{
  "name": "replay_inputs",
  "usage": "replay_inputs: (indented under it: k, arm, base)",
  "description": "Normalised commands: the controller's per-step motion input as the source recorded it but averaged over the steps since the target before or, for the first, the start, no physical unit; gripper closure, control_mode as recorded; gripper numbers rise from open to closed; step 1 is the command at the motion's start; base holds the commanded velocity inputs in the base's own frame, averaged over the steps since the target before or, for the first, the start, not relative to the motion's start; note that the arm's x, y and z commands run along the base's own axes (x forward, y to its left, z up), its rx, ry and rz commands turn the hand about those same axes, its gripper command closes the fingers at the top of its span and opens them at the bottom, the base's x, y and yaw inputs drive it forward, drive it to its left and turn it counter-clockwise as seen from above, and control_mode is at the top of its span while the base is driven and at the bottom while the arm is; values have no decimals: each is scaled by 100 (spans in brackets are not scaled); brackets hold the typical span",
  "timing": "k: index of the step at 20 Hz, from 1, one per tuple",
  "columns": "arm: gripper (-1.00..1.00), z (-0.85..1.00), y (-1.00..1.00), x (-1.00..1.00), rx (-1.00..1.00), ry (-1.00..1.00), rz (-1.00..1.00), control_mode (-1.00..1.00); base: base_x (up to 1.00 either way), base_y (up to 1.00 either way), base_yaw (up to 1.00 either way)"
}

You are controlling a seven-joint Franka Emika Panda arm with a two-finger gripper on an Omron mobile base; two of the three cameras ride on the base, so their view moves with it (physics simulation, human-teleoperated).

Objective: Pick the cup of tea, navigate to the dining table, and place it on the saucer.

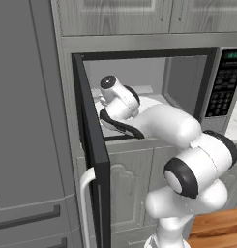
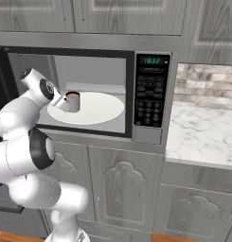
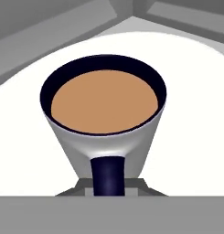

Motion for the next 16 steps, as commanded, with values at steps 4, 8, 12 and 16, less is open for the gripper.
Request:
replay_inputs:
  k: [4, 8, 12, 16]
  arm:
    - [100, 58, -44, -100, 9, 0, 3, -100]
    - [100, 67, -42, -100, 10, 0, 16, -100]
    - [100, 54, -31, -100, 3, 0, 22, -100]
    - [100, 36, -29, -100, 0, 0, 25, -100]
  base:
    - [0, 0, 0]
    - [0, 0, 0]
    - [0, 0, 0]
    - [0, 0, 0]
